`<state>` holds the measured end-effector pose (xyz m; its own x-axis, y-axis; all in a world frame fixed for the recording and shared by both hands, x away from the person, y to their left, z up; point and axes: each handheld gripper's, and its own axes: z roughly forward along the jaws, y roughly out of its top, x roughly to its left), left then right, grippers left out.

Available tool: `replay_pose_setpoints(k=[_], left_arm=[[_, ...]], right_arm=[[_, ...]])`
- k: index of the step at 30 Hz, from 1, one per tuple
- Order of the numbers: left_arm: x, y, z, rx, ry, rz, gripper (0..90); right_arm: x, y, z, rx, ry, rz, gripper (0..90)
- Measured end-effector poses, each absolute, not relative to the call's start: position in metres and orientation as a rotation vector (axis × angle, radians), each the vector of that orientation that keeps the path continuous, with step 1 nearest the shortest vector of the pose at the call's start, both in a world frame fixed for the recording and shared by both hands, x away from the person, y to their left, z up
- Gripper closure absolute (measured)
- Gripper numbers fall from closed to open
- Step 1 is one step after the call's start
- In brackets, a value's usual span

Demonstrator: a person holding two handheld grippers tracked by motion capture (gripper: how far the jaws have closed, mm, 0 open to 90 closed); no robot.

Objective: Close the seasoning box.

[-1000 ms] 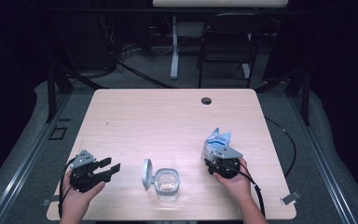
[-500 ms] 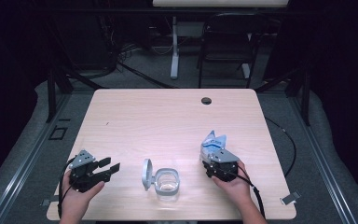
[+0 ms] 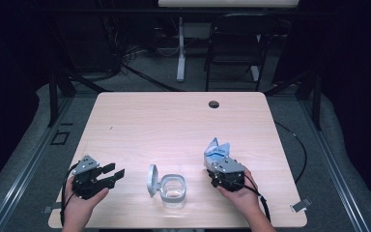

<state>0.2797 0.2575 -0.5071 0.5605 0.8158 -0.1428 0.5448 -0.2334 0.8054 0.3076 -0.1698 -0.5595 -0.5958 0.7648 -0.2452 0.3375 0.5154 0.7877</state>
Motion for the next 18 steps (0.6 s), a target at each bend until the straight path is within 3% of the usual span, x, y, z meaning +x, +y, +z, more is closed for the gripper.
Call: replay_pose_setpoints(k=[18], left_arm=[[0.279, 0.259, -0.506, 1.903, 1.108, 0.408, 50.1]], right_arm=[[0.288, -0.155, -0.547, 0.764, 2.170, 0.982, 40.4]])
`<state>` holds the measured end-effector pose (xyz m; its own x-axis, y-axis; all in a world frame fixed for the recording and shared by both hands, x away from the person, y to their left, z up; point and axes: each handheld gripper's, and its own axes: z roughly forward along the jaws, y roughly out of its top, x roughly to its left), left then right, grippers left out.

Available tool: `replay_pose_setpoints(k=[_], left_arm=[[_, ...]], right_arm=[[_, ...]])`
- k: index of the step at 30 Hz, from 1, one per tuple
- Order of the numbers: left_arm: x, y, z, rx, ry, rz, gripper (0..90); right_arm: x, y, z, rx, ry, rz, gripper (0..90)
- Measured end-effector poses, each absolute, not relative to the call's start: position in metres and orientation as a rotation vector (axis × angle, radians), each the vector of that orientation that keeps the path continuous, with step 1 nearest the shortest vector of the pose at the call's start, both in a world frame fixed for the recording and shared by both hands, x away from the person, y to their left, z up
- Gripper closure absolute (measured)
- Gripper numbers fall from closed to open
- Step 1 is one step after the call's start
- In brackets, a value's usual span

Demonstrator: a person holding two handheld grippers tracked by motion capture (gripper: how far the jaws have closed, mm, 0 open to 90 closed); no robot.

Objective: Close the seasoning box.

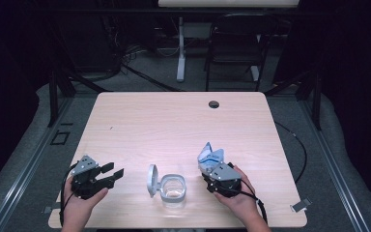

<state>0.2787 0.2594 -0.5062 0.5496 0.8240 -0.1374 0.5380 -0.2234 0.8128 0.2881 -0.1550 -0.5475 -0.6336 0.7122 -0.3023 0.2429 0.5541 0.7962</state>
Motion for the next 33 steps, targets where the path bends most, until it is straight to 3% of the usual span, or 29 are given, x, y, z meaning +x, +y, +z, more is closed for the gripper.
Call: replay_pose_setpoints(k=[33], left_arm=[[0.279, 0.263, -0.505, 1.891, 1.113, 0.415, 50.1]], right_arm=[[0.275, -0.137, -0.540, 0.575, 2.205, 0.883, 40.6]])
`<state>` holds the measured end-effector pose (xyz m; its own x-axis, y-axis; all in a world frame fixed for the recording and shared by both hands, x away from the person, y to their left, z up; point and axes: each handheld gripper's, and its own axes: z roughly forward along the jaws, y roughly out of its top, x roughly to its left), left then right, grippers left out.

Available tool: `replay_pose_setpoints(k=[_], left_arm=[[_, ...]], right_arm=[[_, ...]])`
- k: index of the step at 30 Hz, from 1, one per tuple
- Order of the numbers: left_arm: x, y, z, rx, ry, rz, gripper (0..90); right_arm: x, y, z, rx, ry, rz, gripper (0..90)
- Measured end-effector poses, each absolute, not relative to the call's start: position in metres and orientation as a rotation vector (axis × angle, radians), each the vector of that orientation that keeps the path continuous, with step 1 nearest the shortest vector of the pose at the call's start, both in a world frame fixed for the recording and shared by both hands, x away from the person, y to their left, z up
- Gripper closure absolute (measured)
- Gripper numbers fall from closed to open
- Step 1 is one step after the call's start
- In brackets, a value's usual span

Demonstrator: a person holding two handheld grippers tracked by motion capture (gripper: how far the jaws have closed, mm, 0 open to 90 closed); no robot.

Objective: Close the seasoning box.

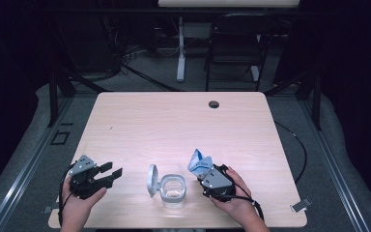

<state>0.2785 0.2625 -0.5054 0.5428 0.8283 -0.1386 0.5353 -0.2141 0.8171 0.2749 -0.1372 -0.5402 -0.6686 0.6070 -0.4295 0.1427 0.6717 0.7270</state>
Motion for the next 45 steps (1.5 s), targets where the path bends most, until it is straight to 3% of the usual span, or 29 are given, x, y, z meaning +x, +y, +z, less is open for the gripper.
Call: replay_pose_setpoints(k=[45], left_arm=[[0.279, 0.265, -0.506, 1.876, 1.126, 0.412, 50.1]], right_arm=[[0.272, -0.126, -0.533, 0.326, 2.192, 0.612, 41.0]])
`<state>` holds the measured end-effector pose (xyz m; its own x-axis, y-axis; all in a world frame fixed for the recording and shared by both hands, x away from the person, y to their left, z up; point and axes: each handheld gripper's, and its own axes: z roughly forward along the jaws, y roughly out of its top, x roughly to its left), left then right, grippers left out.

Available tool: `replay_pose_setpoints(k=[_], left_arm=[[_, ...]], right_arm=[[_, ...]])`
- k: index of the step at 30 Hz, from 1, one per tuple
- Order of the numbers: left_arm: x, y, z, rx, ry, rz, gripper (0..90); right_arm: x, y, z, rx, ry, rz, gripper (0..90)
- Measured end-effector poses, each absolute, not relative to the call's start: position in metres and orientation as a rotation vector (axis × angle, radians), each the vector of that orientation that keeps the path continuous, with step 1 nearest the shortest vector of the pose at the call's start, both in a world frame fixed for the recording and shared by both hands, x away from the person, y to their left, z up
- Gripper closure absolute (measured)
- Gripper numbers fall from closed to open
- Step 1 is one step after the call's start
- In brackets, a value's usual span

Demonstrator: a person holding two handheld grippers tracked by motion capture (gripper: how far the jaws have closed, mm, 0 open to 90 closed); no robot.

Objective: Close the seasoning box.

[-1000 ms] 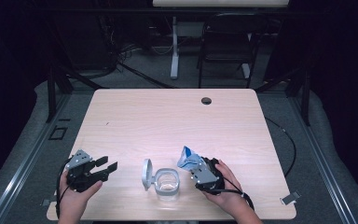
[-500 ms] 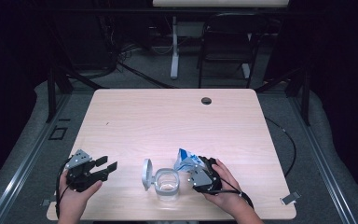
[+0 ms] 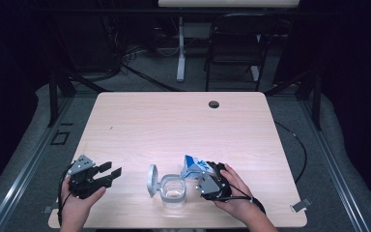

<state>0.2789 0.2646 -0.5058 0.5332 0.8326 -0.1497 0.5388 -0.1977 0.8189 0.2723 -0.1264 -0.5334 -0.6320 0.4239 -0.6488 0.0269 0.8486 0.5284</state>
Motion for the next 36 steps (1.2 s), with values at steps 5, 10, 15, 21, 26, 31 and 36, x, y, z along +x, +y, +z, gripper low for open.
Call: replay_pose_setpoints(k=[5, 10, 15, 21, 26, 31, 36], left_arm=[[0.279, 0.265, -0.505, 1.875, 1.125, 0.416, 50.1], [0.279, 0.265, -0.506, 1.877, 1.127, 0.415, 50.1], [0.279, 0.265, -0.506, 1.880, 1.126, 0.415, 50.2], [0.278, 0.265, -0.506, 1.874, 1.127, 0.411, 50.1], [0.278, 0.266, -0.505, 1.873, 1.128, 0.409, 50.2], [0.278, 0.266, -0.505, 1.873, 1.129, 0.409, 50.2], [0.278, 0.267, -0.505, 1.861, 1.130, 0.408, 50.2]], right_arm=[[0.270, -0.126, -0.533, 0.299, 2.185, 0.582, 40.9], [0.268, -0.125, -0.533, 0.280, 2.174, 0.571, 41.0], [0.267, -0.125, -0.534, 0.262, 2.173, 0.566, 41.0], [0.265, -0.125, -0.538, 0.237, 2.168, 0.564, 41.0], [0.264, -0.124, -0.539, 0.199, 2.168, 0.526, 41.0], [0.264, -0.119, -0.541, 0.174, 2.161, 0.554, 41.0], [0.265, -0.115, -0.539, 0.150, 2.149, 0.530, 41.0]])
